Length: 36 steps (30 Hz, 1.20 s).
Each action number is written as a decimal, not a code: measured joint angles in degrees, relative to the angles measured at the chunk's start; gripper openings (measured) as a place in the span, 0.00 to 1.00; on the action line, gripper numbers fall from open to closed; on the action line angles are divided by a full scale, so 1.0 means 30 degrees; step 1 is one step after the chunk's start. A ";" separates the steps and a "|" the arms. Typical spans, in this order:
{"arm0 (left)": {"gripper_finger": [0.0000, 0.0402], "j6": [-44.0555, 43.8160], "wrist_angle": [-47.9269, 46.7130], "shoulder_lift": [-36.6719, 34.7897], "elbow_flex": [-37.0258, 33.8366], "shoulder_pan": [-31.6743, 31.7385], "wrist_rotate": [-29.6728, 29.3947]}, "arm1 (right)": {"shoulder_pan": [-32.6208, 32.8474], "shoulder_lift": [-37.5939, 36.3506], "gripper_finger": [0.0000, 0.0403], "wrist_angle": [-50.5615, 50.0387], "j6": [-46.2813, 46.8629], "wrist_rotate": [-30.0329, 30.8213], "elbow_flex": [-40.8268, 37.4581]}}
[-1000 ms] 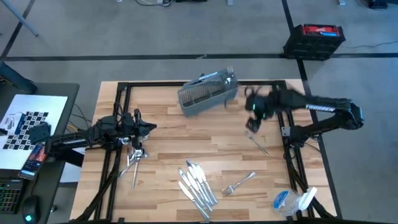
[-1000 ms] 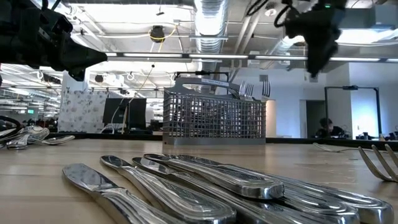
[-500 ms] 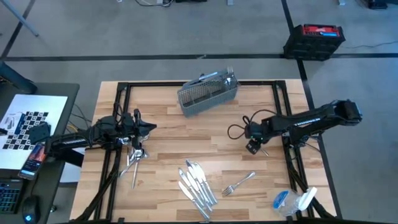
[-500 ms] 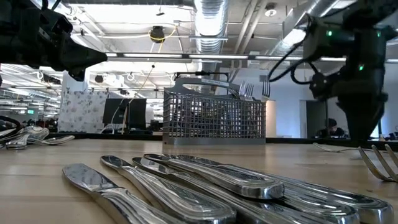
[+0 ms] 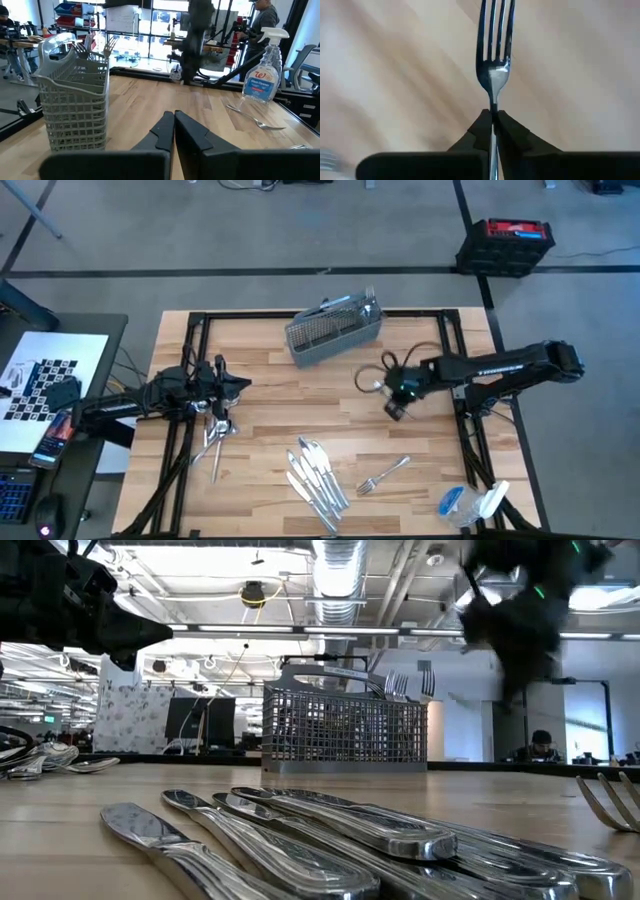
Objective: Sort silverware
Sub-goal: Put the silver fork into the gray organizer
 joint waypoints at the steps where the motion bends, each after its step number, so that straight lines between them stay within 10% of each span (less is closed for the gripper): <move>1: 0.00 0.0000 0.0003 0.0021 0.0000 -0.0003 -0.0002 | -0.0153 0.0001 0.01 0.0753 -0.0829 0.0838 0.0862; 11: 0.00 0.0000 0.0002 0.0016 0.0000 0.0002 0.0006 | -0.6006 -0.0035 0.00 1.6215 -1.1144 0.6540 0.2877; 19: 0.00 0.0000 0.0006 0.0016 0.0000 0.0002 0.0013 | -1.0265 -0.0018 0.00 1.7739 -1.0103 0.5747 0.0908; 36: 0.00 0.0000 -0.0009 0.0016 0.0000 -0.0006 0.0020 | -1.1056 0.0373 0.01 2.2460 -0.7362 0.5570 -0.3541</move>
